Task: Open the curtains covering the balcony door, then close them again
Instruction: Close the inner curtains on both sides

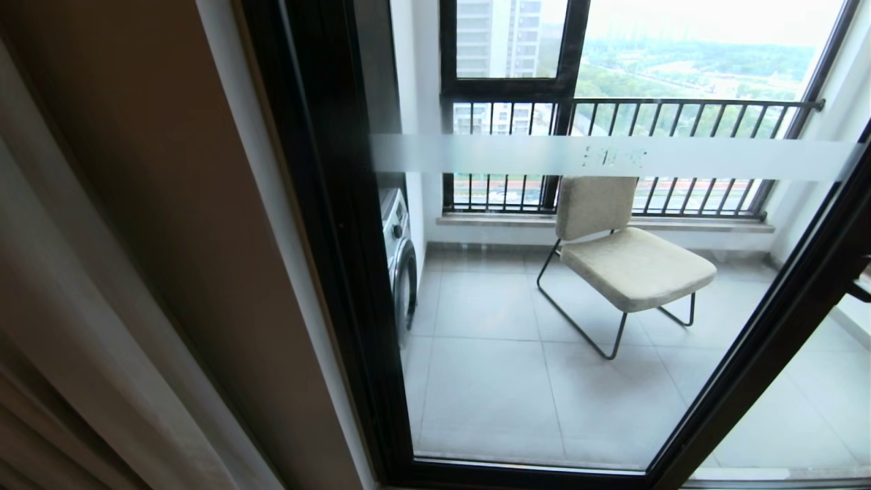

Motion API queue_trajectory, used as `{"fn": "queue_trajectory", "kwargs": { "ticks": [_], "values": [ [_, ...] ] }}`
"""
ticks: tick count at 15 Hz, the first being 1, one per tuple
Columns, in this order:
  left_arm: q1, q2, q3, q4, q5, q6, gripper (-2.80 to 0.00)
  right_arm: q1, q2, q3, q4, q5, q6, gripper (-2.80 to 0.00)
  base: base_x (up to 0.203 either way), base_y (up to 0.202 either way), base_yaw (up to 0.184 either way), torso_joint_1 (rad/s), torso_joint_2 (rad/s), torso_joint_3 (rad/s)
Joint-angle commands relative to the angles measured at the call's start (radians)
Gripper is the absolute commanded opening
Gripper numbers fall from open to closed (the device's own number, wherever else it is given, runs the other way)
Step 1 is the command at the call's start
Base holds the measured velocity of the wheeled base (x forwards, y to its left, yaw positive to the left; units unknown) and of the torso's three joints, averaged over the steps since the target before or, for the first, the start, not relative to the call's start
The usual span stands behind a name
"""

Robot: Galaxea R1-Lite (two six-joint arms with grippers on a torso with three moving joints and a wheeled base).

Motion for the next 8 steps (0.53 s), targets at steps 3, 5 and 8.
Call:
{"fn": "queue_trajectory", "kwargs": {
  "ticks": [3,5,8],
  "values": [
    [0.003,0.098,-0.085,-0.022,-0.08,0.006,0.0,0.0,0.0,0.0,0.0,0.0,-0.001,-2.8,0.0,0.0,0.0,0.0,0.0,0.0],
    [0.003,0.138,-0.117,-0.047,-0.083,0.018,0.0,0.0,0.0,0.0,0.0,0.0,-0.001,-2.8,0.0,0.0,0.0,0.0,0.0,0.0],
    [0.004,0.187,-0.174,-0.051,-0.083,0.022,0.0,0.0,0.0,0.0,0.0,0.0,-0.001,-2.8,0.0,0.0,0.0,0.0,0.0,0.0]
  ]
}}
